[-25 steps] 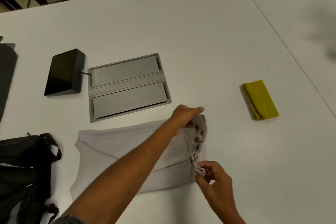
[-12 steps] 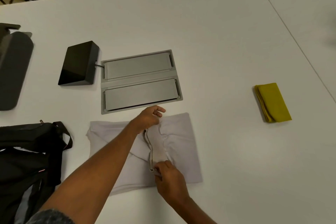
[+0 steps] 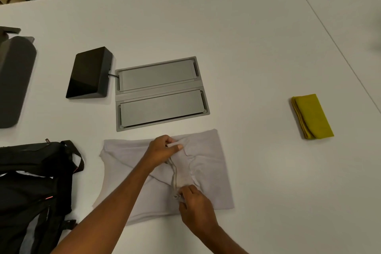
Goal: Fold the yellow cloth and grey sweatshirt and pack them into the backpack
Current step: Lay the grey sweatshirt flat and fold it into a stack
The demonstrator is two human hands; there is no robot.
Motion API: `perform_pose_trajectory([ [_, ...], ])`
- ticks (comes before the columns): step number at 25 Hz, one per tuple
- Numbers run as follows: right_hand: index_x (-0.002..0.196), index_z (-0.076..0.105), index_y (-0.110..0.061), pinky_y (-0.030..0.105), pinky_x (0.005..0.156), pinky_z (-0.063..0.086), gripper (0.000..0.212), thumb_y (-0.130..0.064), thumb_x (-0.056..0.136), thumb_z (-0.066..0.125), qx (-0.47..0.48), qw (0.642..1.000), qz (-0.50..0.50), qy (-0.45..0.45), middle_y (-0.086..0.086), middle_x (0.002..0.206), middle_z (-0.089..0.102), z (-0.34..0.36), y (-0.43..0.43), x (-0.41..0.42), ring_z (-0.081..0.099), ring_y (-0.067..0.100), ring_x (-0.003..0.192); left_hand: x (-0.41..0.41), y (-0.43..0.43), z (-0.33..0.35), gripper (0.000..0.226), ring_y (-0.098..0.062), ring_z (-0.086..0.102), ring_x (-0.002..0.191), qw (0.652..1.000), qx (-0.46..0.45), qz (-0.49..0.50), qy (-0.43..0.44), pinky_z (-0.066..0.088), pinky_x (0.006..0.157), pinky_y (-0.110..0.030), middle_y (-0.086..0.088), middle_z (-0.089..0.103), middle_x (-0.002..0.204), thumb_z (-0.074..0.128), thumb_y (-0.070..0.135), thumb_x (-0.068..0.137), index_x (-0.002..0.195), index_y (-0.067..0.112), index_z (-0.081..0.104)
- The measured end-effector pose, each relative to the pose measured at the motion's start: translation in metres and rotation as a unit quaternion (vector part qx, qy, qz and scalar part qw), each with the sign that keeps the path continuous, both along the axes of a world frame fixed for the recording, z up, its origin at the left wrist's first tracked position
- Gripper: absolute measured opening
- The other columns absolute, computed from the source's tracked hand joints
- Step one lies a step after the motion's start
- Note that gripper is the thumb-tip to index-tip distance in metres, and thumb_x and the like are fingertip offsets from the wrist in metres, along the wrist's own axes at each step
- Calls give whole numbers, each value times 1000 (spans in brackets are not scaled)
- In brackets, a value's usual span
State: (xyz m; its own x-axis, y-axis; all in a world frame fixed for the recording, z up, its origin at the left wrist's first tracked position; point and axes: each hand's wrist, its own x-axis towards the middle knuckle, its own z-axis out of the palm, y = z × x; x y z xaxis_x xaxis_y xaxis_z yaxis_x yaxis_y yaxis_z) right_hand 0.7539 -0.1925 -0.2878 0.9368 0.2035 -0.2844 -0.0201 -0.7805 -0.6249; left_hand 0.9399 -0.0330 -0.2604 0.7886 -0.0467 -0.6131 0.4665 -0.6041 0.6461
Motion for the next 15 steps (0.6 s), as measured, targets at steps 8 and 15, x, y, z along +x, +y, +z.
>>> perform_pose_trajectory([
  [8,116,66,-26,21,71,55,20,-29,97,63,17,1000,-16,10,-5,108,69,17,12,7,67,14,83,8,-1,-19,20,-21,63,83,998,8,25,-51,52,69,-30,-5,70,97,81,24,95,98,12,66],
  [15,115,69,-16,27,84,59,19,-24,99,62,9,999,-6,45,2,111,72,7,32,19,71,21,93,-5,1,-33,13,-17,71,88,982,5,71,-172,58,77,-34,5,75,94,83,20,92,95,17,71],
])
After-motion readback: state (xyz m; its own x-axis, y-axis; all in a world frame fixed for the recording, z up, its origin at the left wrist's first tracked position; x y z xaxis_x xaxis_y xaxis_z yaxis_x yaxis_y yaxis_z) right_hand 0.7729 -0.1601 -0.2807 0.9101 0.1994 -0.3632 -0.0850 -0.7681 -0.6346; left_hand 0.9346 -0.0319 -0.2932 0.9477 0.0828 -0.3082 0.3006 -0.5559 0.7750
